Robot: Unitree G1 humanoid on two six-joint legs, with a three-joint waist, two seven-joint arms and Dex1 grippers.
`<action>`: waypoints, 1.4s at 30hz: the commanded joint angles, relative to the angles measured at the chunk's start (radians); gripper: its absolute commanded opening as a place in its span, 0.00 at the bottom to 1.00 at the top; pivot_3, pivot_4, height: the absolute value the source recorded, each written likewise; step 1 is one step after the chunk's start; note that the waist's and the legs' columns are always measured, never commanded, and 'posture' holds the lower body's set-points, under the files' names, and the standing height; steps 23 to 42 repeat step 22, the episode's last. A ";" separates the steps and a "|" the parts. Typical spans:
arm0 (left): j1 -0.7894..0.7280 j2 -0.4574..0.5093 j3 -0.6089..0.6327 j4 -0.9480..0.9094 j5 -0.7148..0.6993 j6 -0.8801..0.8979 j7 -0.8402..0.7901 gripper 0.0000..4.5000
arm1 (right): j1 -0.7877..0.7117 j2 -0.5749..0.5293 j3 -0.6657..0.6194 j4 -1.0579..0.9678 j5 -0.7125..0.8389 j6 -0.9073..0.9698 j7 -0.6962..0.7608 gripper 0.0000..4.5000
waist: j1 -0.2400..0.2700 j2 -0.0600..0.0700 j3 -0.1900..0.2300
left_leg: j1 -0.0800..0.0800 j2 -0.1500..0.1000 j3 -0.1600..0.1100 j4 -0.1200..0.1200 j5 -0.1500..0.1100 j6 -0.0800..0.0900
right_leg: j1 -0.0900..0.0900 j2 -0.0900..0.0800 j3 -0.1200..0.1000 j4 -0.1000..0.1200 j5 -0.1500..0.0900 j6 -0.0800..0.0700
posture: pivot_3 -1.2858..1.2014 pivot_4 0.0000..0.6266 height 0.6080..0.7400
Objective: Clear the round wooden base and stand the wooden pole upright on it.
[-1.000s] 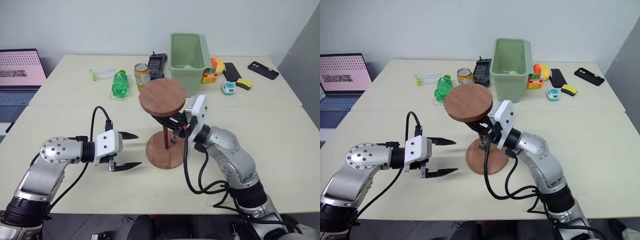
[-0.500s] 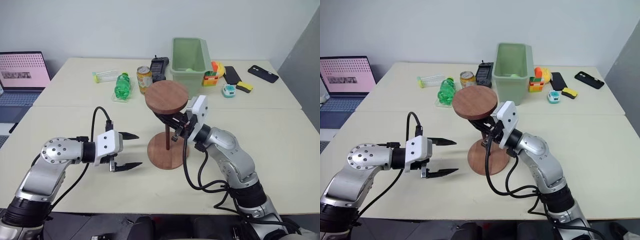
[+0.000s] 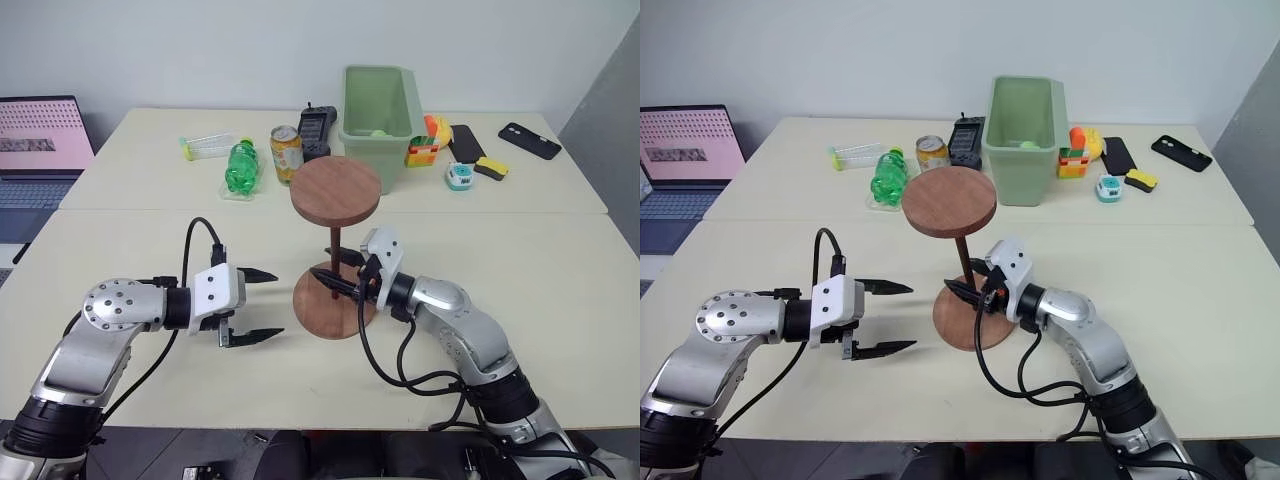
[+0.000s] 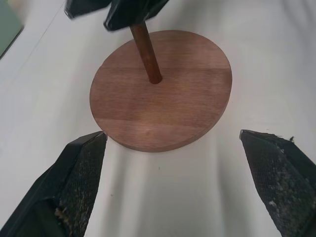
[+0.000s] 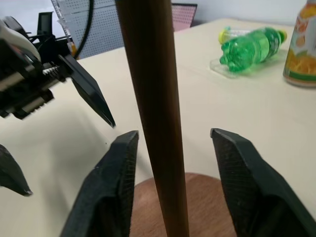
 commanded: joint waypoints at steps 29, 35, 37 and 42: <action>0.057 0.074 0.212 0.051 -0.036 0.100 0.090 1.00 | 0.357 -0.616 -0.567 -0.183 0.092 -0.086 0.328 0.73 | 0.007 -0.001 0.002 | 0.000 0.000 0.000 0.000 0.000 0.000 | 0.002 0.000 0.000 -0.002 0.000 0.000 | 0.52 0.24 1.00; 0.057 0.074 0.212 0.051 -0.036 0.100 0.090 1.00 | 0.357 -0.616 -0.567 -0.183 0.092 -0.086 0.328 0.73 | 0.007 -0.001 0.002 | 0.000 0.000 0.000 0.000 0.000 0.000 | 0.002 0.000 0.000 -0.002 0.000 0.000 | 0.52 0.24 1.00; 0.057 0.074 0.212 0.051 -0.036 0.100 0.090 1.00 | 0.357 -0.616 -0.567 -0.183 0.092 -0.086 0.328 0.73 | 0.007 -0.001 0.002 | 0.000 0.000 0.000 0.000 0.000 0.000 | 0.002 0.000 0.000 -0.002 0.000 0.000 | 0.52 0.24 1.00; 0.057 0.074 0.212 0.051 -0.036 0.100 0.090 1.00 | 0.357 -0.616 -0.567 -0.183 0.092 -0.086 0.328 0.73 | 0.007 -0.001 0.002 | 0.000 0.000 0.000 0.000 0.000 0.000 | 0.002 0.000 0.000 -0.002 0.000 0.000 | 0.52 0.24 1.00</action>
